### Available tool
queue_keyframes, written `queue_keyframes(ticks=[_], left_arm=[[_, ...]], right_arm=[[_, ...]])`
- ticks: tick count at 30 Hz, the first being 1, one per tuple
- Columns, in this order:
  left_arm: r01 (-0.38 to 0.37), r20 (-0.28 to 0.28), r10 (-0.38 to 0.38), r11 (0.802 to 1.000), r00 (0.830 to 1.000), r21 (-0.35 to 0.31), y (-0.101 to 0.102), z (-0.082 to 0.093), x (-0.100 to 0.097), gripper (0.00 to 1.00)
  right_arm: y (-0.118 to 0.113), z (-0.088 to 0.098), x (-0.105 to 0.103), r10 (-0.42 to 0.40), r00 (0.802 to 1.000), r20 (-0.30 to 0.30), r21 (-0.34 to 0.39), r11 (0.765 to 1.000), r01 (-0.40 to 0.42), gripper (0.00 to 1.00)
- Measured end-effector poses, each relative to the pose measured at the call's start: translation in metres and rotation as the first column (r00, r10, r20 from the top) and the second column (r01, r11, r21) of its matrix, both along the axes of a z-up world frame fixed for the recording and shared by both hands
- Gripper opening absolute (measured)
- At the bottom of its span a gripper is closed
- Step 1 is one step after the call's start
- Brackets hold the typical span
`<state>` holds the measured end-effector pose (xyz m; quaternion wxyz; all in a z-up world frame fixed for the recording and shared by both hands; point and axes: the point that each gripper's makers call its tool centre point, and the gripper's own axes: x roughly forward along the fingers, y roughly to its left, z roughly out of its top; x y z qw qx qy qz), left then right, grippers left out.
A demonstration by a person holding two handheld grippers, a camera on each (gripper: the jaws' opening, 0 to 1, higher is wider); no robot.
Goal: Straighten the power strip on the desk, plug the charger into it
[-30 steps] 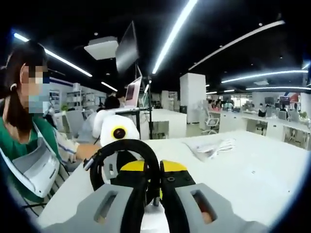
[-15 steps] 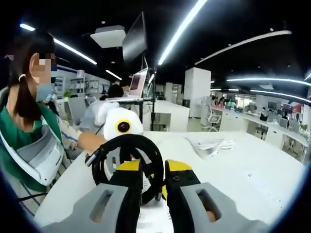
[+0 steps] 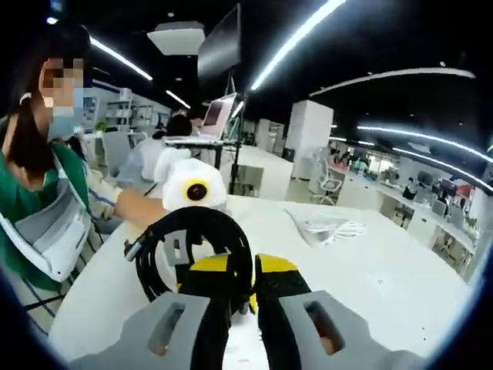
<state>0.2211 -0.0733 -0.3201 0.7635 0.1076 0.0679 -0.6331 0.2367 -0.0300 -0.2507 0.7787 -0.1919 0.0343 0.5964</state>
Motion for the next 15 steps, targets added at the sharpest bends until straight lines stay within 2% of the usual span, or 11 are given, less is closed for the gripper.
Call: queue_keyframes(ticks=[2,9,15], left_arm=[[-0.003,-0.003,0.003,1.0,1.0,0.009,0.0,0.001,0.003,0.26],[-0.001,-0.01,0.002,1.0,1.0,0.028,-0.003,0.002,0.006,0.25],[-0.004,-0.015,0.005,0.999,1.0,0.034,-0.001,-0.006,-0.001,0.26]], right_arm=[[-0.004,0.0,0.001,-0.027,0.998,0.052,-0.016,0.999,0.028,0.08],[-0.025,0.001,0.001,-0.051,0.999,0.011,0.025,0.998,0.051,0.07],[-0.009,-0.001,0.002,-0.054,0.998,0.009,0.031,0.998,0.054,0.07]])
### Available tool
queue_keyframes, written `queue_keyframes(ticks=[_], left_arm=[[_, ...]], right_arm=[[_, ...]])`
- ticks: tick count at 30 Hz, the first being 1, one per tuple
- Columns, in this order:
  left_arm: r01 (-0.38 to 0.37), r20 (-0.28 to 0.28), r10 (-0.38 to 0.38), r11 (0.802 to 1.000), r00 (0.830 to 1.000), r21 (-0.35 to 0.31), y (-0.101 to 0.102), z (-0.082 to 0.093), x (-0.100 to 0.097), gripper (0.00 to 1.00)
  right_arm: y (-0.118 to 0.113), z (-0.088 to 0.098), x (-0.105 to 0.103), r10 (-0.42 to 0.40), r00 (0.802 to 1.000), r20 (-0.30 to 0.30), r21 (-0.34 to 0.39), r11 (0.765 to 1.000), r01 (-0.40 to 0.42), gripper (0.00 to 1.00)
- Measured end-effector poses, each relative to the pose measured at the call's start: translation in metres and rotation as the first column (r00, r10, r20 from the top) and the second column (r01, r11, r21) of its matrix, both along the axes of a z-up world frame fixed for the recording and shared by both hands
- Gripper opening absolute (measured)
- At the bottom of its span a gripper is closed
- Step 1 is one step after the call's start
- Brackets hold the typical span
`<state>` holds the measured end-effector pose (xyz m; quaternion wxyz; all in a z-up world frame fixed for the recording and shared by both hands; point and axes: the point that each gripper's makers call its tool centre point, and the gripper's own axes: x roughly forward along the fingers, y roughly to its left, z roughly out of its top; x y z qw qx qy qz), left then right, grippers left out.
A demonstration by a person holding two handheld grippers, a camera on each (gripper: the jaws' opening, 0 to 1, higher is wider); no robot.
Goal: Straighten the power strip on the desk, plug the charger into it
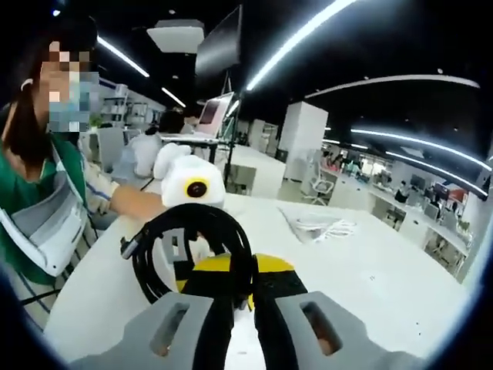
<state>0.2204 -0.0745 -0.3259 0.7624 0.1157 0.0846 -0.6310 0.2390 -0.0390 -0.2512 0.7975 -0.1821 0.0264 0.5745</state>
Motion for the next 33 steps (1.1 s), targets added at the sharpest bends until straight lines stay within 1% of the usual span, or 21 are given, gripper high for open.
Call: queue_keyframes(ticks=[2,3,4,6,10,11,12,14,17,20,23,25,29,31,33], left_arm=[[0.002,-0.004,-0.002,1.0,1.0,0.005,0.001,-0.004,-0.003,0.25],[0.001,-0.006,-0.001,1.0,1.0,0.002,0.002,-0.004,-0.002,0.25],[0.0,-0.011,0.0,1.0,1.0,0.0,0.002,-0.004,-0.002,0.25],[0.003,-0.002,-0.003,1.0,1.0,0.007,0.001,-0.004,-0.003,0.25],[-0.003,0.027,0.002,1.0,1.0,0.028,-0.004,-0.007,-0.005,0.26],[-0.003,0.029,0.003,1.0,1.0,0.031,-0.004,-0.007,-0.004,0.26],[-0.003,0.03,0.002,0.999,1.0,0.032,-0.003,-0.007,-0.004,0.26],[-0.001,0.01,0.001,1.0,1.0,0.022,-0.001,-0.008,-0.002,0.26],[0.001,-0.004,-0.001,1.0,1.0,0.016,-0.001,-0.011,-0.004,0.26],[-0.004,0.002,0.004,1.0,1.0,0.019,0.001,-0.011,-0.004,0.26],[-0.008,0.017,0.007,0.999,1.0,0.032,0.001,-0.007,0.0,0.26],[-0.007,0.018,0.007,0.999,1.0,0.038,-0.001,-0.007,0.001,0.26],[-0.025,0.032,0.024,0.998,0.999,0.056,-0.007,-0.009,-0.001,0.26],[-0.031,0.033,0.029,0.998,0.999,0.061,-0.007,-0.01,-0.001,0.26],[-0.031,0.016,0.031,0.998,0.999,0.055,-0.005,-0.01,0.0,0.26]], right_arm=[[0.005,-0.002,-0.003,0.018,1.0,0.006,-0.002,1.0,-0.018,0.07],[0.005,-0.002,-0.002,0.014,1.0,0.019,-0.009,1.0,-0.014,0.07],[0.004,-0.002,-0.002,0.013,1.0,0.019,-0.011,1.0,-0.012,0.07],[-0.002,-0.003,-0.002,0.011,1.0,0.01,-0.004,1.0,-0.011,0.07],[-0.01,-0.003,-0.002,0.011,1.0,-0.015,0.055,0.998,-0.01,0.07],[-0.009,-0.003,-0.002,0.015,0.999,-0.031,0.079,0.997,-0.013,0.06],[-0.009,-0.003,-0.001,0.019,0.999,-0.035,0.086,0.996,-0.016,0.06],[-0.004,-0.003,-0.001,0.022,0.999,-0.037,0.09,0.996,-0.018,0.06],[0.004,-0.003,-0.001,0.027,0.999,-0.03,0.078,0.997,-0.025,0.06],[0.007,-0.005,-0.001,0.031,0.999,-0.025,0.078,0.997,-0.029,0.06],[0.0,-0.004,-0.001,0.038,0.999,-0.033,0.098,0.995,-0.034,0.06],[-0.005,-0.004,-0.002,0.037,0.999,-0.04,0.11,0.993,-0.033,0.06],[-0.015,-0.004,-0.002,0.021,0.999,-0.044,0.117,0.993,-0.016,0.06],[-0.014,-0.003,-0.002,0.024,0.998,-0.055,0.134,0.991,-0.017,0.06],[-0.01,-0.003,-0.001,0.028,0.998,-0.064,0.143,0.99,-0.018,0.06]])
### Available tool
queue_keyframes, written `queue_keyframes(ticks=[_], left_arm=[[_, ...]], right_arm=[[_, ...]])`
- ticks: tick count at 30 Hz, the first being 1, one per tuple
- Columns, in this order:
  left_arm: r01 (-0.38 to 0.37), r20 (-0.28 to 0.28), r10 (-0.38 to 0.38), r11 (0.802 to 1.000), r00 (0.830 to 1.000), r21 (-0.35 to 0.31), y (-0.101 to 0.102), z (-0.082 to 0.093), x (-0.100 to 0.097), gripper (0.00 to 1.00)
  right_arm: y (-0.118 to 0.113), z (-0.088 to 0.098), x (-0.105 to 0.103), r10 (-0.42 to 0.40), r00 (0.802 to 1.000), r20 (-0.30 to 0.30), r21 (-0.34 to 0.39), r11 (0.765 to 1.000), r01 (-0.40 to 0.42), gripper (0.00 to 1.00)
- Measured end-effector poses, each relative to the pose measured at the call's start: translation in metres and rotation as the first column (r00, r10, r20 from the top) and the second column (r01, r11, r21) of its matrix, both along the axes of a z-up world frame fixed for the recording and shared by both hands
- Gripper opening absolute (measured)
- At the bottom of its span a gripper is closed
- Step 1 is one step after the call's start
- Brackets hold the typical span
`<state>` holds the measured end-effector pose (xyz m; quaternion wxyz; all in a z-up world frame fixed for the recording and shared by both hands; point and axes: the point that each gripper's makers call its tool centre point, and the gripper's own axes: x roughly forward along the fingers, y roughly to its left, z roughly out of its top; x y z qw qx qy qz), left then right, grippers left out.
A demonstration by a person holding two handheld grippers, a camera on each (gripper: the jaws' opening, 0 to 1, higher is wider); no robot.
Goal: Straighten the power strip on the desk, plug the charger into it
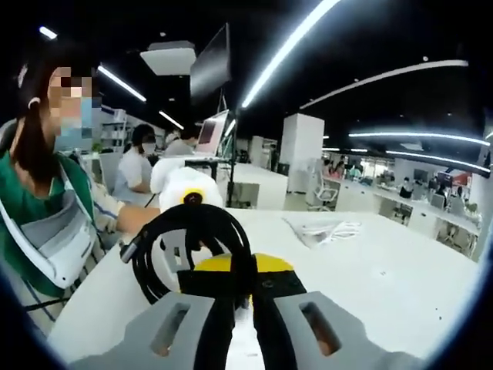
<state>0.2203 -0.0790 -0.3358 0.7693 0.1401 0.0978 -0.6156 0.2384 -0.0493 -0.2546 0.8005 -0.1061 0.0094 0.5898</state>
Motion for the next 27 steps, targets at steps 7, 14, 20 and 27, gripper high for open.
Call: queue_keyframes(ticks=[7,14,20,27], left_arm=[[0.001,-0.035,-0.001,1.0,0.999,-0.022,0.004,-0.002,-0.001,0.26],[-0.002,0.017,0.002,1.0,1.0,0.012,-0.002,-0.002,-0.001,0.27],[-0.007,0.002,0.007,1.0,1.0,0.006,0.0,-0.001,0.0,0.27],[-0.02,0.0,0.02,1.0,1.0,0.01,0.0,-0.001,0.002,0.27]], right_arm=[[0.012,0.0,0.0,0.022,1.0,-0.001,-0.007,1.0,-0.022,0.05],[-0.001,0.0,-0.001,0.008,1.0,-0.016,0.014,1.0,-0.008,0.05],[0.005,0.0,-0.002,0.007,1.0,0.016,-0.061,0.998,-0.006,0.05],[0.009,-0.002,0.0,0.014,1.0,0.01,-0.144,0.99,-0.012,0.06]])
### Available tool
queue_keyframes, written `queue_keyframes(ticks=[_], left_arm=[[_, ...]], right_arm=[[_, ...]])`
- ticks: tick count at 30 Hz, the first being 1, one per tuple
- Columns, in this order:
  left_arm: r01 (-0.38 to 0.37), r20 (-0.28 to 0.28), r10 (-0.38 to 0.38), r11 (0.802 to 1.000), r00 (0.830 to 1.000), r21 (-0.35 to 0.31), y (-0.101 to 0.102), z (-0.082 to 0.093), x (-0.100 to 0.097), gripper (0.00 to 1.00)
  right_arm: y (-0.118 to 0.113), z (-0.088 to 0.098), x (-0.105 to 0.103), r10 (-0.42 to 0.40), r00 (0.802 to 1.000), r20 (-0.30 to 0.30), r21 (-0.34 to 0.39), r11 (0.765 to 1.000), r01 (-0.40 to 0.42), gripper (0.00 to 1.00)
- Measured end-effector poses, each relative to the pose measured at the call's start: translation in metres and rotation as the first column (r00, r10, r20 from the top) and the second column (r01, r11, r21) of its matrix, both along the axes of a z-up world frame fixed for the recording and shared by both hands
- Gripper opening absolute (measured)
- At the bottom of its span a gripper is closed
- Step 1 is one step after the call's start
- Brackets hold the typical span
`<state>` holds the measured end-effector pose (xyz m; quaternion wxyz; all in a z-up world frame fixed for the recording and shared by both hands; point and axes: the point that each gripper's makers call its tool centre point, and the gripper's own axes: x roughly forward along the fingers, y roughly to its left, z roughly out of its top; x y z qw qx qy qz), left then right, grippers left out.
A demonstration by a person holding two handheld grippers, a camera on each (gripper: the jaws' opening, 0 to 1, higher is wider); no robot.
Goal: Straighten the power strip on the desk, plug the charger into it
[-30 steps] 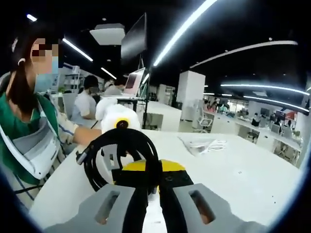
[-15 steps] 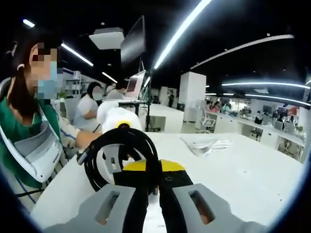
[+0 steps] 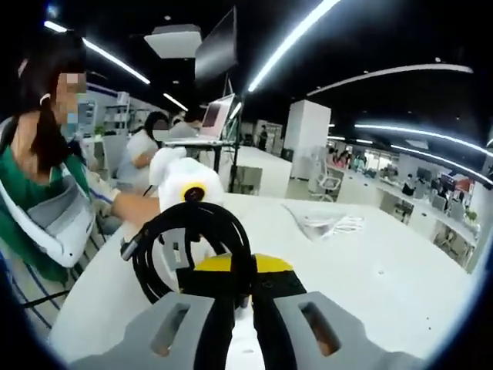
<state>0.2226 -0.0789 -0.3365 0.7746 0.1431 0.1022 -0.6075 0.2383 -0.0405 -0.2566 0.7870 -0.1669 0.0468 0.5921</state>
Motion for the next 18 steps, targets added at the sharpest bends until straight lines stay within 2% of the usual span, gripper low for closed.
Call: queue_keyframes(ticks=[4,7,12,18], left_arm=[[-0.026,0.033,0.026,0.999,0.999,0.019,0.002,0.0,0.005,0.28],[-0.027,0.029,0.027,1.0,0.999,0.008,0.001,0.001,0.009,0.28],[-0.03,0.0,0.03,0.999,1.0,-0.014,-0.006,0.002,0.012,0.28],[-0.033,-0.006,0.033,0.999,0.999,-0.027,-0.01,0.001,0.012,0.28]], right_arm=[[0.006,-0.002,0.002,-0.001,1.0,-0.008,-0.052,0.999,0.0,0.06],[0.002,-0.003,0.002,-0.006,1.0,0.0,-0.071,0.997,0.006,0.06],[-0.002,-0.004,0.004,-0.045,0.999,-0.017,-0.058,0.997,0.044,0.06],[-0.008,-0.004,0.007,-0.08,0.997,0.014,-0.147,0.986,0.081,0.06]])
